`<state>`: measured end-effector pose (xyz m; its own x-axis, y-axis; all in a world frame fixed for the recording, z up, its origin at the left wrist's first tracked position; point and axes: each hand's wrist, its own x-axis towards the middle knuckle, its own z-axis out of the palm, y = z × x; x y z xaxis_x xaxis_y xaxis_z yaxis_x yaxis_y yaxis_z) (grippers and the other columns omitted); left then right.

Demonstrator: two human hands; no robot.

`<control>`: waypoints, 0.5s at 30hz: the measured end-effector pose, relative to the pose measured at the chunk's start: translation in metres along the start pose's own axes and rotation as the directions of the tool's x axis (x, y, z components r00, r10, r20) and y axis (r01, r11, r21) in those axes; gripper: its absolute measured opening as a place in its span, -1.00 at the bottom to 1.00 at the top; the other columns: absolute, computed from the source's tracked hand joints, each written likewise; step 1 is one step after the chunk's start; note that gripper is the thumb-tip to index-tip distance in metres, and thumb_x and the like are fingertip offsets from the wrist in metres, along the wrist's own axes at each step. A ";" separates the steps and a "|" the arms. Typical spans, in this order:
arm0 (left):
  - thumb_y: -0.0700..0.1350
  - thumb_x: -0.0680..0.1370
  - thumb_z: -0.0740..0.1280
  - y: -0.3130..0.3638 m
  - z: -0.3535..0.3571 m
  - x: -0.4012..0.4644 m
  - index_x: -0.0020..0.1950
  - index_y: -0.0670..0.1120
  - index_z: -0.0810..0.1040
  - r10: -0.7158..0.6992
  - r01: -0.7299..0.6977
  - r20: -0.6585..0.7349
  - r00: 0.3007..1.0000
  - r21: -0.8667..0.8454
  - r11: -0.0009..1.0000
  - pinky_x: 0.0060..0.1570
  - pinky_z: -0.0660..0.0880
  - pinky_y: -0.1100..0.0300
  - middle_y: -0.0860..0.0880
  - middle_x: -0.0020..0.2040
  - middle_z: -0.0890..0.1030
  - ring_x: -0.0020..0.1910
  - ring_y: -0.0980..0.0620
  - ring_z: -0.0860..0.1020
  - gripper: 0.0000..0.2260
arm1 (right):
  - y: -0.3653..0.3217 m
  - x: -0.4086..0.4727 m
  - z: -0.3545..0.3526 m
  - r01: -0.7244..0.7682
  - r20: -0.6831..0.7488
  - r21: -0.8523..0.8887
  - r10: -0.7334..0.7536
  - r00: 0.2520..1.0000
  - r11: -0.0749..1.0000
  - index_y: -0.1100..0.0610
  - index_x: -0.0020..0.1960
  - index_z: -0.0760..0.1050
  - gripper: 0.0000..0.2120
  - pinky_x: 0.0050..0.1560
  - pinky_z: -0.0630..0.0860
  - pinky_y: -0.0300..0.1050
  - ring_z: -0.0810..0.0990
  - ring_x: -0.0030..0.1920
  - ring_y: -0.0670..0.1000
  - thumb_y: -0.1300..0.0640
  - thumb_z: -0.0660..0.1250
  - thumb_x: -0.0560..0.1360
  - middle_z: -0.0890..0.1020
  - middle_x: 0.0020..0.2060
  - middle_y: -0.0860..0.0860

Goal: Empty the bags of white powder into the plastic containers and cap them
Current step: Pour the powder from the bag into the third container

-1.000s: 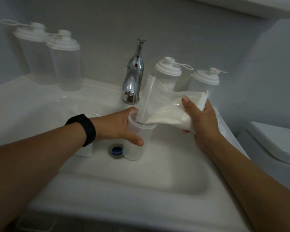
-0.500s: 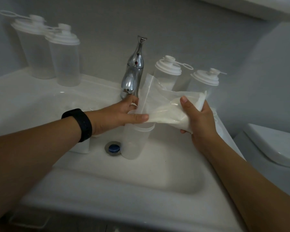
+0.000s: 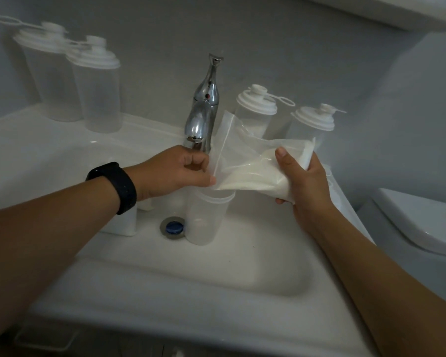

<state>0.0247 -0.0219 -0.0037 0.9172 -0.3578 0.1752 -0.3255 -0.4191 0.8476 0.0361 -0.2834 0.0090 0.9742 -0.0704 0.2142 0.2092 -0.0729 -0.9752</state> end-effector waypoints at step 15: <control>0.23 0.32 0.55 0.001 -0.011 -0.001 0.25 -0.10 0.54 -0.068 0.074 0.124 0.990 -0.043 0.996 0.32 0.49 0.10 -0.01 0.20 0.65 0.19 0.08 0.62 -0.36 | -0.002 -0.001 -0.002 0.013 0.021 0.017 -0.013 1.000 1.000 0.02 0.21 0.54 -0.38 -0.49 0.48 -0.13 0.71 -0.12 0.12 -0.29 0.50 0.28 0.71 0.03 0.12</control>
<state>0.0261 -0.0133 0.0027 0.9016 -0.4293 0.0535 -0.2464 -0.4079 0.8792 0.0346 -0.2853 0.0105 0.9730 -0.0482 0.2259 0.2231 -0.0566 -0.9731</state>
